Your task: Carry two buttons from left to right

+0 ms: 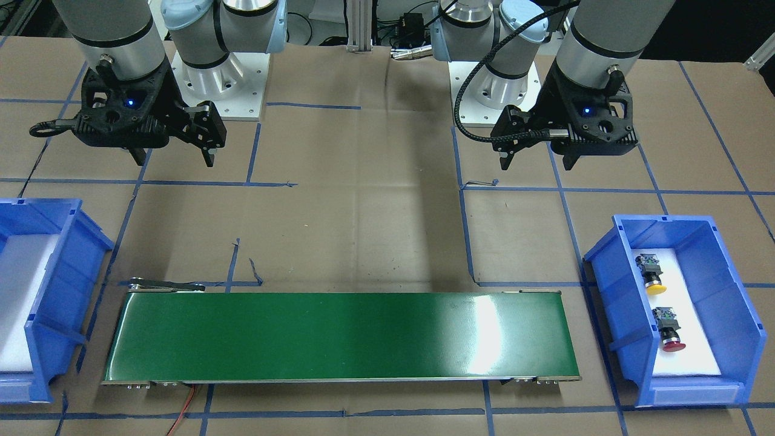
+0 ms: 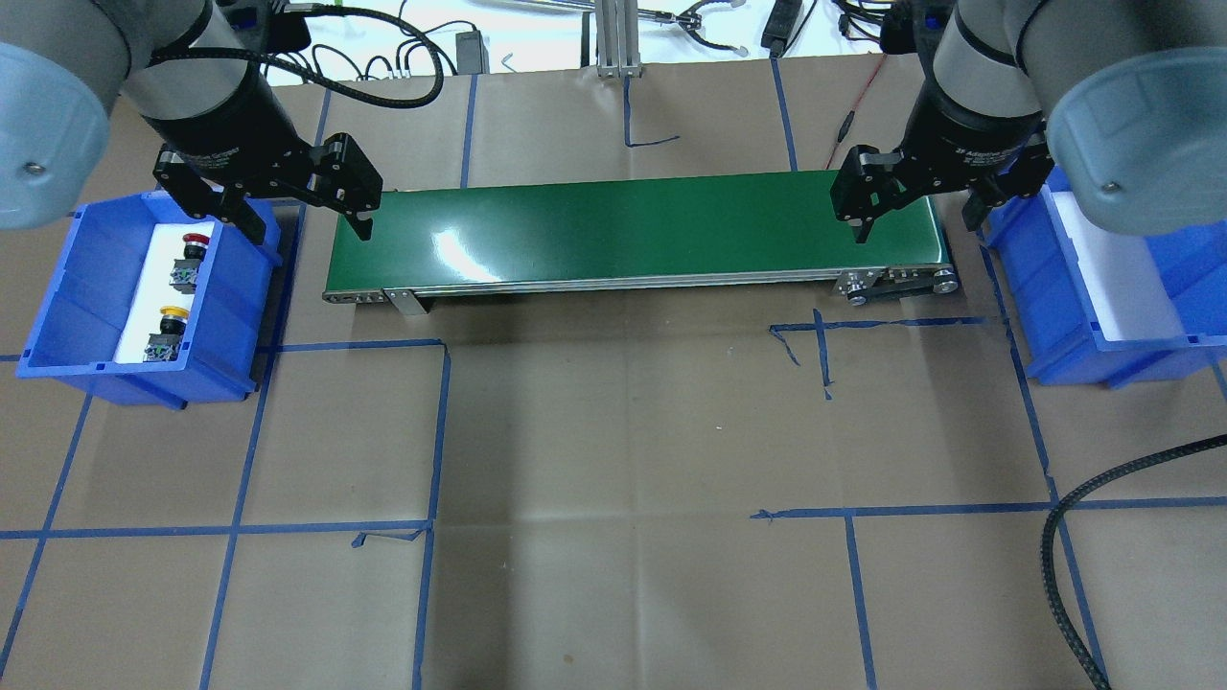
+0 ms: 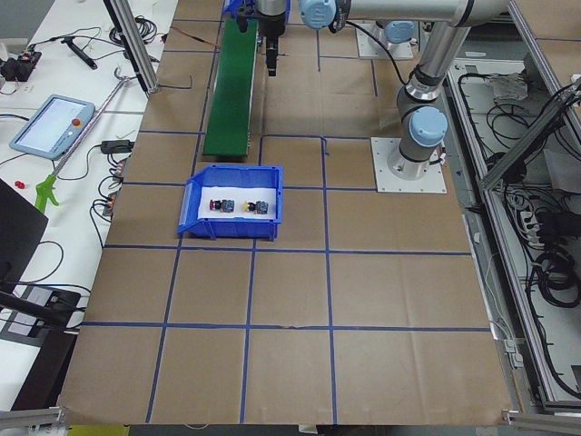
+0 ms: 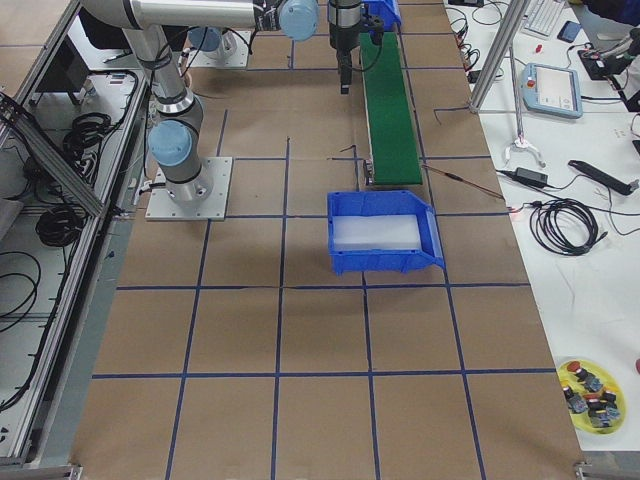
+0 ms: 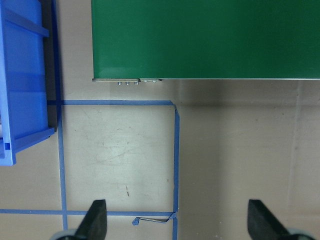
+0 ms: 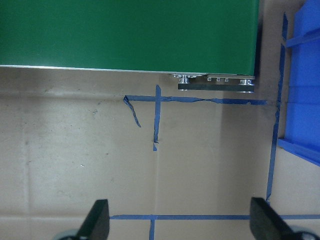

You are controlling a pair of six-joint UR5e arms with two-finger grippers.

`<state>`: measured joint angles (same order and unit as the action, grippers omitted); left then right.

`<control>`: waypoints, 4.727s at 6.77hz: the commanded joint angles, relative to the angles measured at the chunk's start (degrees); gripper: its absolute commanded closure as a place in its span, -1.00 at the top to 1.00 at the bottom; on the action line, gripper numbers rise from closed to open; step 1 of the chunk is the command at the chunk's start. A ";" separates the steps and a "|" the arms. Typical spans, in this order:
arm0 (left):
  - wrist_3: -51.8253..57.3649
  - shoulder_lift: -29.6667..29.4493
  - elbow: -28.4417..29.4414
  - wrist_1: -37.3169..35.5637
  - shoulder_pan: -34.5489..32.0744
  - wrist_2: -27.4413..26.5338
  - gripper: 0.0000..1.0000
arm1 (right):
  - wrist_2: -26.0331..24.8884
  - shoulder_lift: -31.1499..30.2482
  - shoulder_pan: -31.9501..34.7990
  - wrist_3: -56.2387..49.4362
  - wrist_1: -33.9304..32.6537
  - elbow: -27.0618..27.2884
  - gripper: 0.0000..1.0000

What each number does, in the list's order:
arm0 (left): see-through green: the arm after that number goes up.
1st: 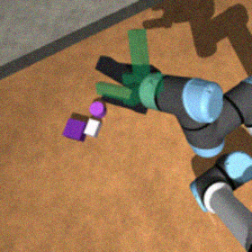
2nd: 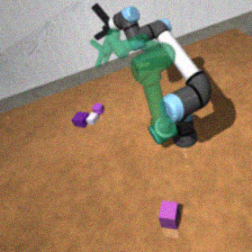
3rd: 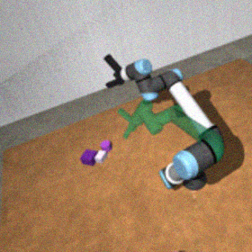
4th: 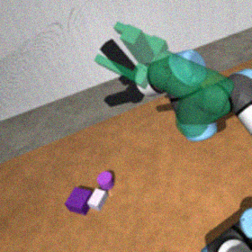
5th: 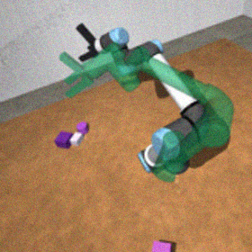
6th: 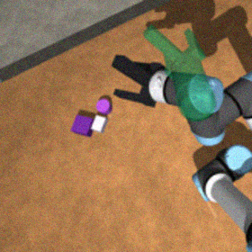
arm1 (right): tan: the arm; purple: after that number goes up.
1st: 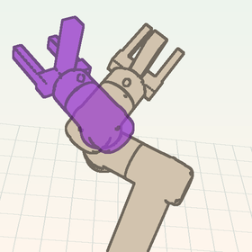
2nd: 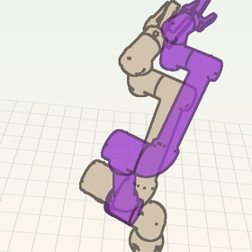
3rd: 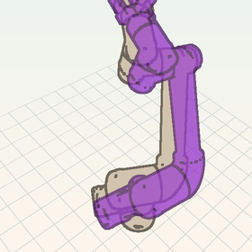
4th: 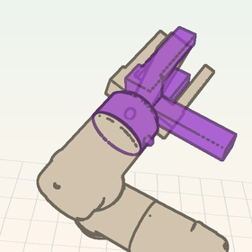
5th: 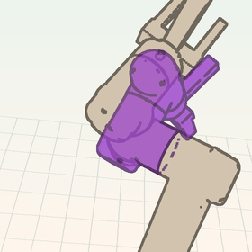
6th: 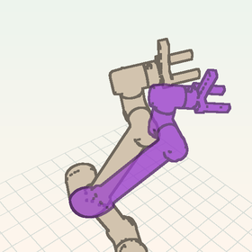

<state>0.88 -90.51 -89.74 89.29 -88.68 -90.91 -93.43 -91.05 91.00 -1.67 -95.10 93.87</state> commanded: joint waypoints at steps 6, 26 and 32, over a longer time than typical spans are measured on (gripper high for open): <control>0.17 -0.02 -0.17 0.00 -0.01 0.38 1.00 | 0.00 -0.01 0.05 0.00 0.00 -0.17 1.00; 31.63 -19.08 -0.26 -15.54 31.98 0.30 0.99 | 0.88 0.08 0.05 0.00 0.09 0.18 1.00; 34.80 -22.52 -8.32 -25.64 32.34 0.29 0.99 | 0.97 0.43 0.05 0.00 0.00 0.18 1.00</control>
<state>35.56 -112.91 -95.26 66.81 -56.40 -90.66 -92.46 -90.78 91.05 -1.67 -95.03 94.12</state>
